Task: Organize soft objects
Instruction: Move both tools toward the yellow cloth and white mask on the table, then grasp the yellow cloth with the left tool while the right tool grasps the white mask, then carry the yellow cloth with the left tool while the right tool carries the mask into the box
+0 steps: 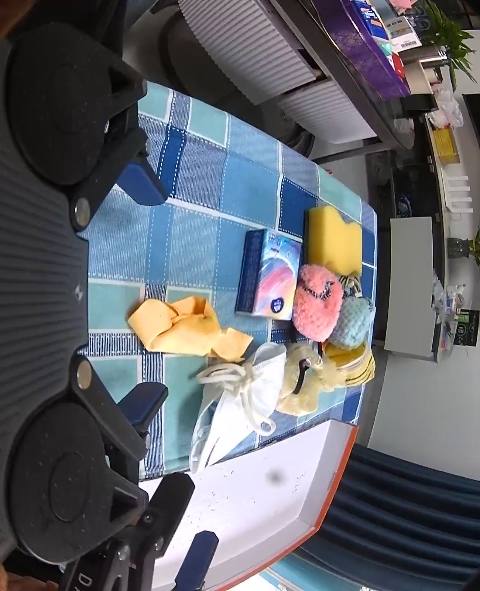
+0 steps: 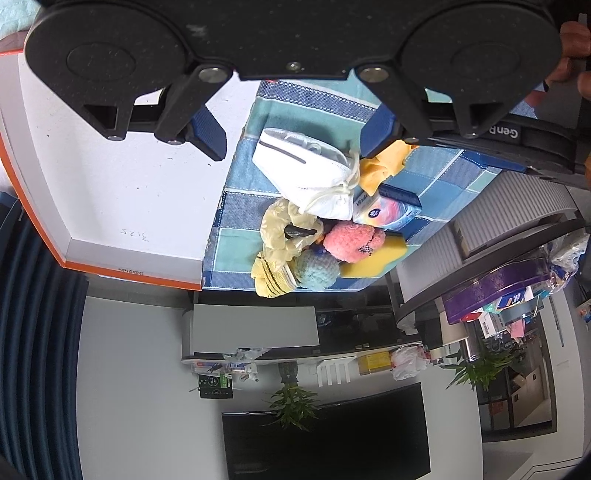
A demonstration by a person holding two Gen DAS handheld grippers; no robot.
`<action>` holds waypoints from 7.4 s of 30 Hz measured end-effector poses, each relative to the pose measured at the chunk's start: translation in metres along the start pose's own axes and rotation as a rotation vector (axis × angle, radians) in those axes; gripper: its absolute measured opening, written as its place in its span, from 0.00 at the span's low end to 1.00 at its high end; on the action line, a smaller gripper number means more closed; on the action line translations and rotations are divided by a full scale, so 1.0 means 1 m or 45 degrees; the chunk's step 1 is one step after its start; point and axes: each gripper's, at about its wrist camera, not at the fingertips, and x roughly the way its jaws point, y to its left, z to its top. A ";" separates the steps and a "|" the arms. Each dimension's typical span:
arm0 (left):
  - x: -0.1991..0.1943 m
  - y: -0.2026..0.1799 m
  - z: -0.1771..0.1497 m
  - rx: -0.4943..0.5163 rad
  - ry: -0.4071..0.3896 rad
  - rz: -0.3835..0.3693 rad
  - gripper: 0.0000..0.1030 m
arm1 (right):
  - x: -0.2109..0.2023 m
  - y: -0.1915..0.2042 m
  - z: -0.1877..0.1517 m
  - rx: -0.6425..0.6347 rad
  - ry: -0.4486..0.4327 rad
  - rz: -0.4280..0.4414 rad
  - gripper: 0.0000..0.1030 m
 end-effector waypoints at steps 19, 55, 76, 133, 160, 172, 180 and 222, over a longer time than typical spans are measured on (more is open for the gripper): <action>0.008 0.000 0.002 0.027 -0.001 -0.007 1.00 | 0.004 -0.003 0.000 0.008 0.005 -0.007 0.91; 0.023 0.002 0.011 0.047 -0.004 -0.010 1.00 | 0.021 -0.004 0.000 -0.001 0.056 -0.010 0.91; 0.047 -0.002 0.019 0.080 0.047 -0.010 0.75 | 0.032 -0.005 0.003 0.001 0.087 -0.014 0.91; -0.004 -0.001 0.053 0.030 -0.159 -0.197 0.23 | 0.039 -0.030 0.068 0.013 0.200 -0.098 0.69; 0.002 -0.060 0.080 0.116 -0.166 -0.308 0.23 | 0.006 -0.084 0.066 0.146 0.144 -0.227 0.69; 0.005 -0.091 0.086 0.161 -0.152 -0.377 0.23 | -0.005 -0.109 0.067 0.214 0.111 -0.283 0.70; 0.010 -0.108 0.090 0.192 -0.137 -0.404 0.23 | -0.006 -0.124 0.070 0.245 0.098 -0.315 0.70; 0.044 -0.159 0.117 0.265 -0.075 -0.441 0.23 | 0.037 -0.173 0.095 0.270 0.133 -0.392 0.72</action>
